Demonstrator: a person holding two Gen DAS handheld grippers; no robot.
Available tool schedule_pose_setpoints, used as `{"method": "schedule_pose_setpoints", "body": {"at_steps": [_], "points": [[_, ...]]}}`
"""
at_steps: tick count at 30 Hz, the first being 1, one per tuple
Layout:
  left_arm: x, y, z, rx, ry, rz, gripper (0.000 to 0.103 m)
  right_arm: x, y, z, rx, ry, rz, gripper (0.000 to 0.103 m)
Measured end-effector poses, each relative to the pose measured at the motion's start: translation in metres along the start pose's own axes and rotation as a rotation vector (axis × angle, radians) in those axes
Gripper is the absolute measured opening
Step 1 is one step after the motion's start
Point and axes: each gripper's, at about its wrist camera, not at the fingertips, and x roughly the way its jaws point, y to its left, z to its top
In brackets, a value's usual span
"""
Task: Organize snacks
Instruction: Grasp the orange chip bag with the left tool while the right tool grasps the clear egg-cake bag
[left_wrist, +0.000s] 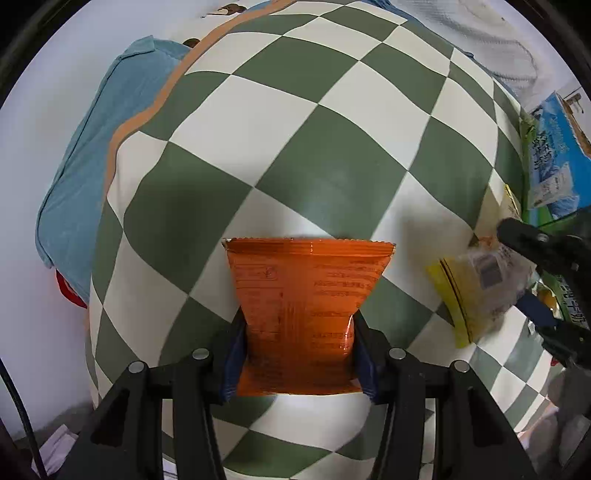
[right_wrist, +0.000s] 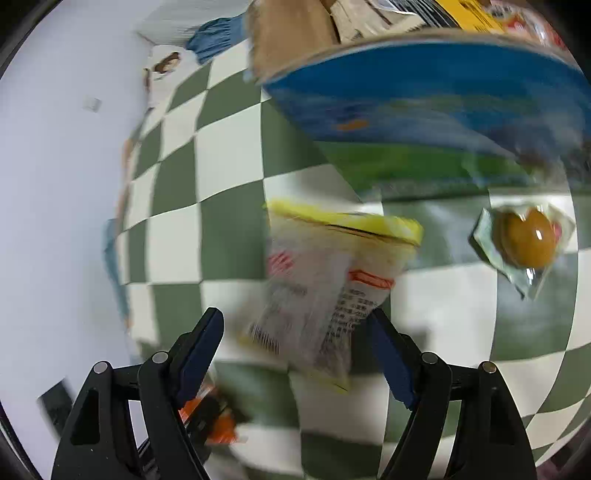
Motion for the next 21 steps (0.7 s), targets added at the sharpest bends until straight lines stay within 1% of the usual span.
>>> {"method": "schedule_pose_setpoints", "body": {"at_steps": [1,3,5,7,8,11,13,15,16,18,19,20,21], "points": [[0.002,-0.001,0.0,0.007,0.002,0.002,0.048,0.008,0.006,0.001,-0.024,-0.005,-0.036,0.081],[0.003,-0.002,-0.004,0.016,0.007,0.003,0.048,0.019,0.01,0.0,-0.072,0.007,-0.068,0.066],[0.005,-0.007,-0.008,0.036,0.004,0.002,0.048,0.027,0.014,-0.006,-0.173,0.021,-0.089,0.058],[0.007,-0.007,-0.007,0.052,0.011,-0.011,0.048,0.027,0.013,-0.015,-0.269,0.032,-0.11,0.056],[0.006,-0.011,-0.012,0.06,0.019,-0.024,0.048,0.024,0.01,-0.021,-0.319,0.041,-0.126,0.054],[0.009,-0.031,-0.031,0.109,0.057,-0.059,0.048,0.016,-0.008,-0.036,-0.399,0.095,-0.143,0.053],[0.013,-0.048,-0.046,0.148,0.089,-0.083,0.048,0.006,-0.031,-0.049,-0.436,0.14,-0.171,0.053],[0.018,-0.071,-0.066,0.203,0.123,-0.104,0.048,-0.002,-0.05,-0.058,-0.445,0.169,-0.193,0.053],[0.02,-0.078,-0.071,0.222,0.132,-0.104,0.048,-0.006,-0.061,-0.064,-0.454,0.187,-0.211,0.053],[0.03,-0.096,-0.082,0.267,0.152,-0.094,0.048,-0.013,-0.081,-0.071,-0.45,0.19,-0.239,0.053],[0.037,-0.102,-0.086,0.277,0.17,-0.096,0.054,-0.015,-0.087,-0.072,-0.444,0.187,-0.246,0.053],[0.044,-0.105,-0.088,0.275,0.187,-0.11,0.065,-0.016,-0.092,-0.071,-0.429,0.18,-0.241,0.054],[0.047,-0.105,-0.087,0.271,0.189,-0.125,0.068,-0.017,-0.098,-0.07,-0.401,0.174,-0.221,0.056]]}}
